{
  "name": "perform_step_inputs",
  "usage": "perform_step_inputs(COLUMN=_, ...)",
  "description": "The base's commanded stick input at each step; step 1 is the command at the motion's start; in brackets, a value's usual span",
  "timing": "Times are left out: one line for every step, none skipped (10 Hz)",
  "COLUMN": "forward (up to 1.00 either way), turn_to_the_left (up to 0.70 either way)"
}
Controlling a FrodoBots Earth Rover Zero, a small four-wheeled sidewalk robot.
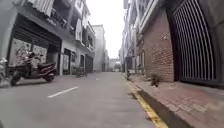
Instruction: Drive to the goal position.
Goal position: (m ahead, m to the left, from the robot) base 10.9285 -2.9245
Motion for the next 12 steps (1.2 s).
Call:
perform_step_inputs(forward=0.50, turn_to_the_left=-0.49)
perform_step_inputs(forward=0.50, turn_to_the_left=-0.28)
perform_step_inputs(forward=0.50, turn_to_the_left=-0.05)
perform_step_inputs(forward=0.50, turn_to_the_left=0.00)
perform_step_inputs(forward=0.50, turn_to_the_left=0.00)
perform_step_inputs(forward=0.50, turn_to_the_left=0.00)
perform_step_inputs(forward=0.50, turn_to_the_left=0.00)
perform_step_inputs(forward=0.50, turn_to_the_left=0.00)
perform_step_inputs(forward=0.50, turn_to_the_left=0.00)
perform_step_inputs(forward=0.50, turn_to_the_left=0.00)
perform_step_inputs(forward=0.50, turn_to_the_left=0.00)
perform_step_inputs(forward=0.50, turn_to_the_left=0.00)
